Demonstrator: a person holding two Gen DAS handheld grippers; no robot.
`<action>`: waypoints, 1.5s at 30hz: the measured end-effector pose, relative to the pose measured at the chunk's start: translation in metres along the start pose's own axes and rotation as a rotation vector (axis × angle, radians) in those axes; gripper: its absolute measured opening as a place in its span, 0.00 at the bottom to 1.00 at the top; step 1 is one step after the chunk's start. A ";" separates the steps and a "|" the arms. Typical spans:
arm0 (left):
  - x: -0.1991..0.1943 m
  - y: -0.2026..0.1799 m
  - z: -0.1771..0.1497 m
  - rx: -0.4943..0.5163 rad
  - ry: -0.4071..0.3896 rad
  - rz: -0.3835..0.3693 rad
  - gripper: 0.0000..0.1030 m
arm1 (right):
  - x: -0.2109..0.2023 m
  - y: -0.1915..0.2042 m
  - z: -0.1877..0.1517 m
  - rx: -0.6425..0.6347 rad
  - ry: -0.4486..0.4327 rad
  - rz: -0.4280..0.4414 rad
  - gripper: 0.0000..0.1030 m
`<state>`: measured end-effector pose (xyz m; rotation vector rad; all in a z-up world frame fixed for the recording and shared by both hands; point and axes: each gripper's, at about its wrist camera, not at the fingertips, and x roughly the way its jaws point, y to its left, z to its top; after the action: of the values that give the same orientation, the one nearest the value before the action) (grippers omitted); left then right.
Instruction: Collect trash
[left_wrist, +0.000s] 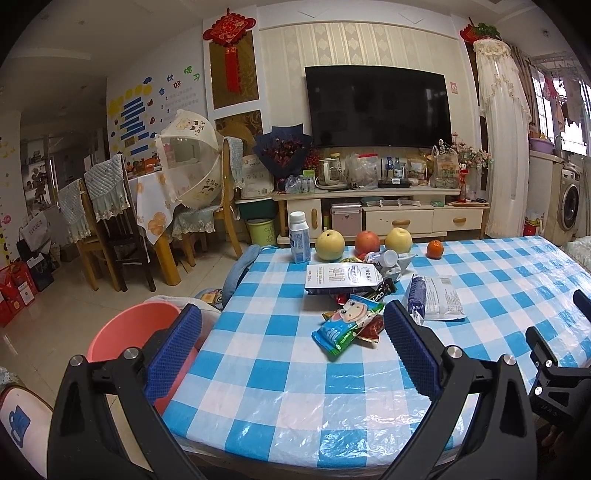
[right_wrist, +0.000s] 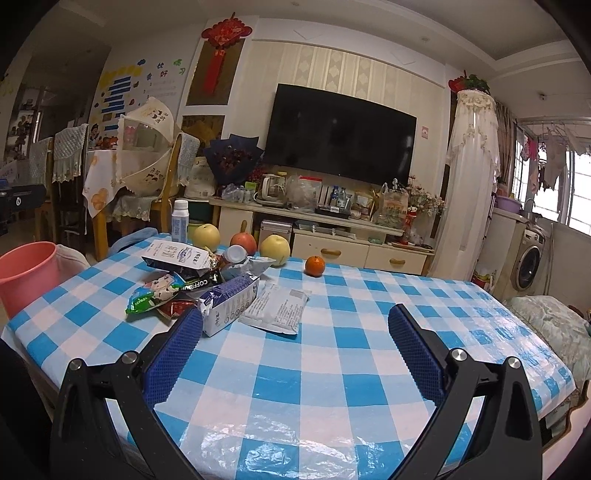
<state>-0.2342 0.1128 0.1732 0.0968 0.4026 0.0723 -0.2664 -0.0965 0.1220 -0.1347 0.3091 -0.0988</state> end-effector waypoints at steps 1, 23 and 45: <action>0.002 0.000 -0.001 0.000 0.005 -0.001 0.96 | 0.001 0.000 0.000 -0.003 0.009 0.002 0.96; 0.058 -0.025 -0.039 0.077 0.111 -0.157 0.96 | 0.070 -0.040 -0.008 0.225 0.242 0.087 0.96; 0.211 -0.029 -0.044 0.140 0.247 -0.382 0.96 | 0.185 0.015 0.000 0.370 0.417 0.443 0.96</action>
<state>-0.0565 0.1061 0.0484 0.1479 0.6662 -0.3237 -0.0897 -0.1038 0.0644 0.3268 0.7218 0.2595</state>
